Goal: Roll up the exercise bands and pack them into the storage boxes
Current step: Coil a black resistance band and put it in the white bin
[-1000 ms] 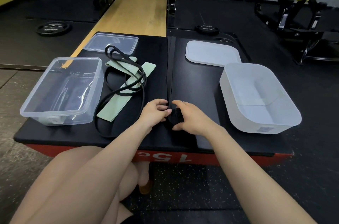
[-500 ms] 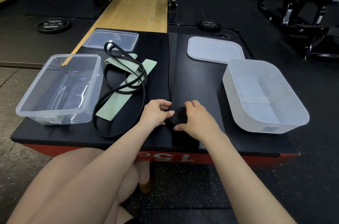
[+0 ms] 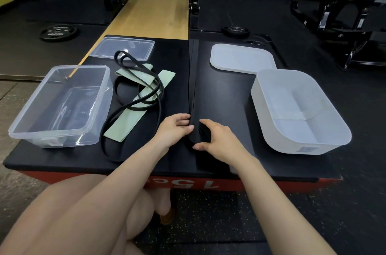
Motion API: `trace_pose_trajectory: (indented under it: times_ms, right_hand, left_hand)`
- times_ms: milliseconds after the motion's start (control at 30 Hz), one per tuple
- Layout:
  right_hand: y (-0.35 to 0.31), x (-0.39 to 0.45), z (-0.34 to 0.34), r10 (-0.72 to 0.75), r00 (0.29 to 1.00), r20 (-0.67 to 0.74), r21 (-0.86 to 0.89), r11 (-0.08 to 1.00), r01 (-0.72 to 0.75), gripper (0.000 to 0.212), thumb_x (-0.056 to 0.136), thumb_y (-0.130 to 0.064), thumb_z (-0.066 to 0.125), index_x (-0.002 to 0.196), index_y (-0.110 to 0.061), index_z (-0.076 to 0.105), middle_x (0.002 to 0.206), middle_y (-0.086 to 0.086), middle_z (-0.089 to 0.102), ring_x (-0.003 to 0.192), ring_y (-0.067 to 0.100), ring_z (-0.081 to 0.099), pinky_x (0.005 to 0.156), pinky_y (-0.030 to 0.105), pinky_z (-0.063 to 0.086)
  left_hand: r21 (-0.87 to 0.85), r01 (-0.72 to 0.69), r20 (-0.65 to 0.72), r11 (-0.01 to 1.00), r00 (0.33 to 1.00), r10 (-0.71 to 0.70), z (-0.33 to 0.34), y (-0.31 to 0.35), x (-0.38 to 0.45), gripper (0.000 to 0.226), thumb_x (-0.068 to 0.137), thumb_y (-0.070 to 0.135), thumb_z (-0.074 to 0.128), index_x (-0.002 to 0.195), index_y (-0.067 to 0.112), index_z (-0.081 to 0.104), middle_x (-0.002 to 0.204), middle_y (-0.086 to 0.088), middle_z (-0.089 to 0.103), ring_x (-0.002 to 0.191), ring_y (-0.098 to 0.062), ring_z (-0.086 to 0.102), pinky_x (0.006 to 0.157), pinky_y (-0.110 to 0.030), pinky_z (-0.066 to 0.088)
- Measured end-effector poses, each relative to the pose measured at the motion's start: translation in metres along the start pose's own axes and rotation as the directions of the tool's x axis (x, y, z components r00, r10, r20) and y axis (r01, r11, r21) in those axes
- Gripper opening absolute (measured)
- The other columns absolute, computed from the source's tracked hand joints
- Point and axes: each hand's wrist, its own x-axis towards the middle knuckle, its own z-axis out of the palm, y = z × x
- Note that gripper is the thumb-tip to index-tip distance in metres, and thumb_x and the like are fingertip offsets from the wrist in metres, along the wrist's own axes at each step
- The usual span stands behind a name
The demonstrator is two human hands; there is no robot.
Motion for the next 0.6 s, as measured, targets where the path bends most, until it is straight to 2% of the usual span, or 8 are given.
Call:
trace_pose_trajectory:
  times_ms: [133,233,300,367,500,600]
  right_hand:
    - [0.008,0.011,-0.015,-0.038,0.988,0.153,-0.024,0.999,0.042,0.078,0.076,-0.029,0.077,0.141,-0.03,0.034,0.137,0.001,0.049,0.124,0.018,0.046,0.096,0.025,0.037]
    - [0.012,0.018,-0.025,-0.079,0.97,0.23,-0.001,0.997,0.082,0.08,0.073,-0.023,0.08,0.139,-0.029,0.035,0.14,-0.004,0.047,0.128,0.013,0.043,0.097,0.021,0.034]
    - [0.013,0.022,-0.029,-0.104,0.957,0.27,0.009,0.994,0.105,0.082,0.072,-0.022,0.081,0.139,-0.028,0.034,0.143,-0.007,0.044,0.132,0.01,0.04,0.093,0.018,0.032]
    - [0.014,0.025,-0.03,-0.109,0.95,0.294,0.003,0.994,0.113,0.084,0.071,-0.023,0.081,0.14,-0.028,0.032,0.145,-0.008,0.042,0.133,0.009,0.038,0.094,0.019,0.032]
    - [0.011,0.022,-0.027,-0.075,0.963,0.26,-0.053,0.994,0.092,0.09,0.072,-0.026,0.081,0.144,-0.029,0.027,0.147,-0.006,0.039,0.134,0.014,0.036,0.104,0.025,0.032]
    - [0.004,0.009,-0.021,0.001,0.996,0.087,-0.145,0.989,0.012,0.094,0.072,-0.031,0.08,0.147,-0.022,0.024,0.15,-0.001,0.033,0.136,0.018,0.033,0.106,0.029,0.032]
  left_hand:
    - [0.024,-0.002,-0.039,1.0,0.999,0.003,-0.004,-0.003,0.001,0.028,0.086,0.017,0.066,0.113,0.012,0.064,0.097,-0.002,0.067,0.097,-0.012,0.063,0.077,-0.022,0.053]
    - [0.047,0.0,-0.06,0.999,0.998,0.002,-0.004,-0.002,0.002,0.018,0.081,0.021,0.071,0.097,0.014,0.066,0.088,-0.002,0.067,0.089,-0.014,0.064,0.067,-0.021,0.053]
    - [0.08,0.008,-0.062,0.997,0.998,-0.003,-0.004,-0.001,0.002,0.018,0.079,0.022,0.074,0.093,0.015,0.065,0.084,-0.001,0.066,0.084,-0.013,0.064,0.06,-0.019,0.052]
    - [0.146,0.013,-0.066,0.989,0.998,-0.003,-0.003,0.001,0.002,0.018,0.079,0.023,0.074,0.092,0.016,0.064,0.084,0.001,0.065,0.082,-0.011,0.062,0.052,-0.019,0.051]
    - [0.304,0.04,-0.062,0.952,0.998,-0.022,-0.002,0.008,0.004,0.015,0.082,0.025,0.07,0.09,0.021,0.058,0.093,0.004,0.067,0.089,-0.014,0.063,0.045,-0.021,0.043]
    - [0.325,0.049,-0.064,0.944,0.998,-0.03,0.0,0.01,0.004,0.016,0.084,0.023,0.068,0.093,0.019,0.057,0.099,0.003,0.066,0.09,-0.016,0.062,0.047,-0.022,0.042]
